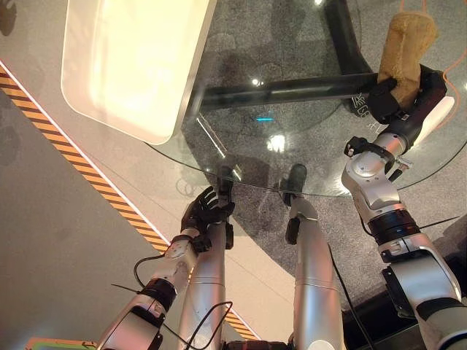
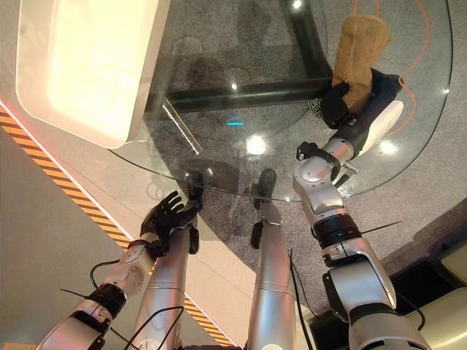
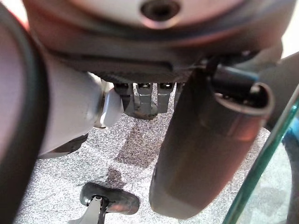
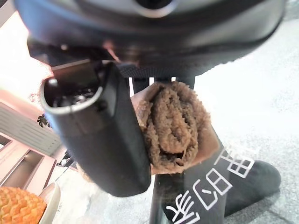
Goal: Wipe the table with a cloth and put it in the basket.
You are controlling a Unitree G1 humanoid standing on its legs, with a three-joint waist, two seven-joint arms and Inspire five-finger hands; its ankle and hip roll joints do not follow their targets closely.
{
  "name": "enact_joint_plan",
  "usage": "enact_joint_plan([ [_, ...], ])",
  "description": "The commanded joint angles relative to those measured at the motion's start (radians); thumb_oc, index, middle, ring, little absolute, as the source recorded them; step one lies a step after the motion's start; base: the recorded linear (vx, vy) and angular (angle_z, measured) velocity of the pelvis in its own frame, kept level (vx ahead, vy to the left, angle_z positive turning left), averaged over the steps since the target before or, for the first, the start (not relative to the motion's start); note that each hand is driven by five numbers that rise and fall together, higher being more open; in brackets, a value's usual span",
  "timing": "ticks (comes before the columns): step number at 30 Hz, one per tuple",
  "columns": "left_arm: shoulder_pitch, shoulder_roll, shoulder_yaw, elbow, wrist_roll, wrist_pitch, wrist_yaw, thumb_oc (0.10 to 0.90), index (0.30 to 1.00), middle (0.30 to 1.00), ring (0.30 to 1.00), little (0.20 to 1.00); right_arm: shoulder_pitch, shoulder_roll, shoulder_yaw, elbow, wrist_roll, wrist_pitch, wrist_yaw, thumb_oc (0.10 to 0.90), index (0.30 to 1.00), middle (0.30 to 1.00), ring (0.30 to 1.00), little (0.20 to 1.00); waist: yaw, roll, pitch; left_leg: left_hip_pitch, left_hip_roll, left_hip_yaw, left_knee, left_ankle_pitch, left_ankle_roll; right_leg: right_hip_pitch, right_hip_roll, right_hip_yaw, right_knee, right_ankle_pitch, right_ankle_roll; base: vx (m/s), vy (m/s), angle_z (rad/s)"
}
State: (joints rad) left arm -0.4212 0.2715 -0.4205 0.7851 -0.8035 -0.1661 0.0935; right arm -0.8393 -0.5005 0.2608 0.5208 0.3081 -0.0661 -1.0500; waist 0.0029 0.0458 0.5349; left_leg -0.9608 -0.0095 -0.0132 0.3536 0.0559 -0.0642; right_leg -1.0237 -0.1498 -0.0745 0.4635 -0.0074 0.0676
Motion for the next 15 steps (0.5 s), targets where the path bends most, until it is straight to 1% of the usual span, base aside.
enact_joint_plan([
  [1,0.129,-0.061,-0.061,0.021,-0.003,0.034,-0.002,0.8,0.9,0.9,0.9,0.9,0.044,-0.039,0.021,-0.134,-0.103,0.017,0.049,0.1,0.3,0.3,0.3,0.2,0.006,0.032,-0.015,-0.054,-0.085,0.037,0.071,-0.058,0.044,-0.01,0.087,-0.003,-0.105,0.099,0.017,0.0,0.0,0.0],
  [3,0.127,-0.065,-0.06,0.02,0.0,0.033,0.002,0.8,0.9,0.9,0.9,0.9,0.041,-0.033,0.041,-0.161,-0.143,0.043,0.101,0.1,0.3,0.3,0.3,0.2,0.005,0.031,-0.015,-0.056,-0.085,0.038,0.071,-0.058,0.043,-0.012,0.086,-0.004,-0.105,0.097,0.017,0.0,0.0,0.0],
  [6,0.128,-0.07,-0.053,0.017,0.011,0.035,0.002,0.8,0.9,0.9,0.9,0.9,0.053,-0.014,0.077,-0.196,-0.186,0.062,0.19,0.1,0.3,0.3,0.3,0.2,0.006,0.032,-0.015,-0.056,-0.085,0.04,0.07,-0.056,0.044,-0.014,0.085,-0.006,-0.101,0.094,0.016,0.0,0.0,0.0],
  [7,0.128,-0.07,-0.053,0.017,0.012,0.035,0.002,0.8,0.9,0.9,0.9,0.9,0.053,-0.014,0.077,-0.196,-0.186,0.063,0.19,0.1,0.3,0.3,0.3,0.2,0.006,0.032,-0.015,-0.055,-0.085,0.04,0.07,-0.056,0.044,-0.013,0.085,-0.006,-0.101,0.094,0.016,0.0,0.0,0.0],
  [9,0.131,-0.079,-0.053,0.012,0.022,0.031,0.001,0.8,0.9,0.9,0.9,0.9,0.064,0.007,0.114,-0.222,-0.22,0.066,0.257,0.1,0.3,0.3,0.3,0.2,0.008,0.035,-0.015,-0.052,-0.087,0.041,0.065,-0.053,0.043,-0.01,0.081,-0.009,-0.105,0.092,0.015,0.0,0.0,0.0],
  [15,0.129,-0.087,-0.06,0.01,0.03,0.021,-0.002,0.8,0.9,0.9,0.9,0.9,0.065,0.052,0.191,-0.261,-0.298,0.059,0.363,0.1,0.3,0.3,0.3,0.2,0.013,0.043,-0.015,-0.055,-0.091,0.04,0.064,-0.049,0.041,-0.017,0.075,-0.012,-0.101,0.09,0.016,0.0,0.0,0.0],
])
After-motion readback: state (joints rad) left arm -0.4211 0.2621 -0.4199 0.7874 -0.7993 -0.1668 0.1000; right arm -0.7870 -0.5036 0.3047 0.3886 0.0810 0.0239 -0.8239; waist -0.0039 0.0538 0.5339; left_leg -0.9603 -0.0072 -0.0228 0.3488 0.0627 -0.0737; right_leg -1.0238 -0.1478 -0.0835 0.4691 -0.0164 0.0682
